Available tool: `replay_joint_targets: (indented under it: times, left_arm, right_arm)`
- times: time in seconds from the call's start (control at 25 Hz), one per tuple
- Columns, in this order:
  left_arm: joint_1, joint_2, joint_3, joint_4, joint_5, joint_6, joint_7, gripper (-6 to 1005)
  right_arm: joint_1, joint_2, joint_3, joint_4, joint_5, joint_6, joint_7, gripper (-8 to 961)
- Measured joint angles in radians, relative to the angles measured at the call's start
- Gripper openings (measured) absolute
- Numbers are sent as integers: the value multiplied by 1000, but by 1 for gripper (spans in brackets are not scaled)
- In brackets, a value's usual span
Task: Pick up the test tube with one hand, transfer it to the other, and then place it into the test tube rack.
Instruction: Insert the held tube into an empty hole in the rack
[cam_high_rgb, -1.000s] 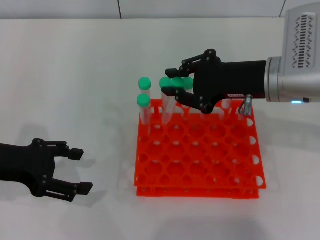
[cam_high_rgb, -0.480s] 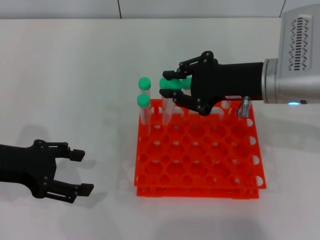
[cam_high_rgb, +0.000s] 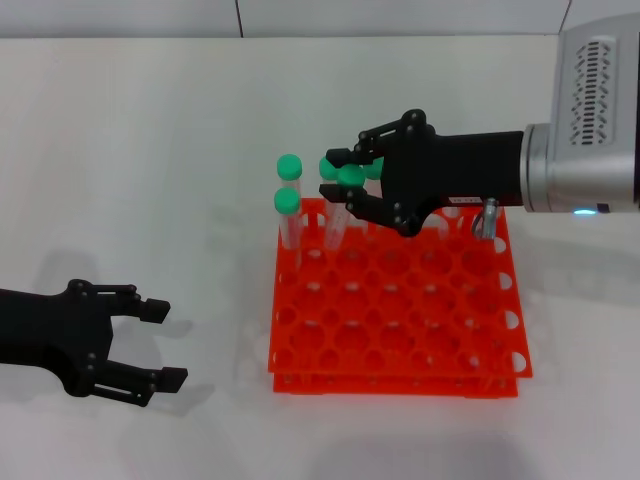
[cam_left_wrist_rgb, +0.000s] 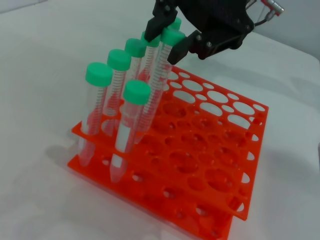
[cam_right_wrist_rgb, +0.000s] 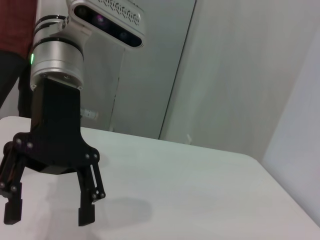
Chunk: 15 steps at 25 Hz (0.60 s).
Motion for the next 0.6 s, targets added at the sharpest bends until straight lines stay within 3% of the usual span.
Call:
replay_joint_targets:
  times: [0.6]
  left_arm:
    - [-9, -2, 0, -27, 0, -8, 10, 889]
  right_arm:
    - [31, 2, -5, 30, 0, 6, 5, 278]
